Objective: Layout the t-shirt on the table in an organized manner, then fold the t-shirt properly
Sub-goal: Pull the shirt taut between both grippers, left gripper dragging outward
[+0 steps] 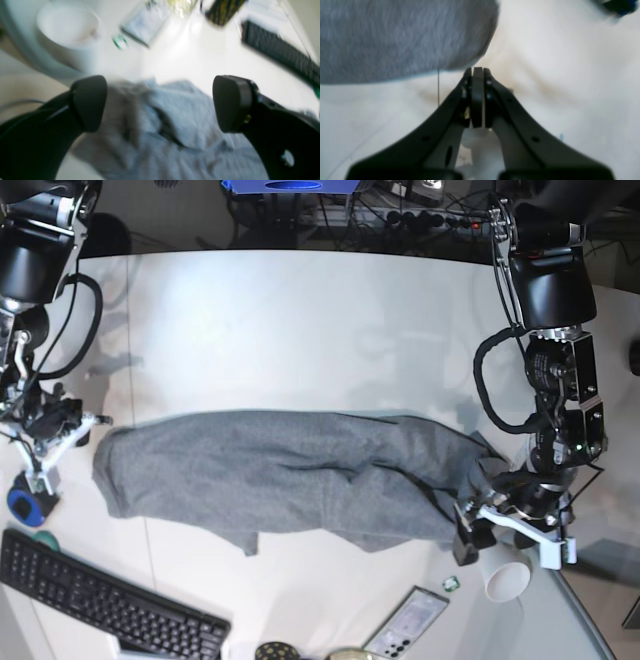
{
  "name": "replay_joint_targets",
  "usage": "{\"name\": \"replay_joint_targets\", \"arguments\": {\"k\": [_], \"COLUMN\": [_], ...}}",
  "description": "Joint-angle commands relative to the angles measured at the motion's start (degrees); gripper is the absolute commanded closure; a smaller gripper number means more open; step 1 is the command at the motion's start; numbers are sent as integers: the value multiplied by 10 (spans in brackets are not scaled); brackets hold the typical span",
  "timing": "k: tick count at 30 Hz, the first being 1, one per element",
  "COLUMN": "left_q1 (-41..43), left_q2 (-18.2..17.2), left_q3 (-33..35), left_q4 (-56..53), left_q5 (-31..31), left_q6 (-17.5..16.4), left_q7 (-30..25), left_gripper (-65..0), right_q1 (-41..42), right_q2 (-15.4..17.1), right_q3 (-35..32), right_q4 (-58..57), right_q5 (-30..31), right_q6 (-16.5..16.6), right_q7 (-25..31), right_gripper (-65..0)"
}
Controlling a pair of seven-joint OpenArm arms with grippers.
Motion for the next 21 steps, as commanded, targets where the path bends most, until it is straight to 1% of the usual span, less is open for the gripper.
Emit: {"name": "replay_joint_targets", "arguments": {"k": [1, 3, 5, 7, 9, 12, 18, 19, 21], "left_q1": [6, 35, 75, 110, 147, 180, 179, 178, 175], "left_q2": [-6, -6, -6, -8, -7, -7, -5, -5, -5], "left_q3": [-10, -23, -25, -27, -38, -38, -47, -46, -42], "left_q4": [31, 70, 108, 126, 124, 98, 9, -1, -20], "left_q5": [-7, -7, -7, -7, -6, -6, -6, -6, -6], "left_q6": [-4, -4, -4, -4, -5, -6, -6, -6, -6], "left_q7": [-14, -14, -17, -17, -17, -18, -21, -30, -70], "left_gripper": [-650, -650, -650, -650, -650, -650, -650, -650, -650], "right_q1": [4, -10, -26, -38, -46, -52, -53, -53, -53], "right_q2": [5, -3, -8, -9, -17, -19, -20, -20, -20], "right_q3": [2, 3, 3, 3, 3, 3, 3, 3, 3], "right_q4": [25, 46, 64, 73, 74, 72, 72, 72, 72], "right_q5": [8, 8, 8, 8, 8, 8, 8, 8, 8], "right_q6": [11, 42, 74, 85, 86, 86, 87, 87, 87], "right_q7": [12, 14, 30, 51, 64, 66, 66, 66, 66], "right_gripper": [-8, -8, -8, -8, -8, -8, -8, -8, -8]}}
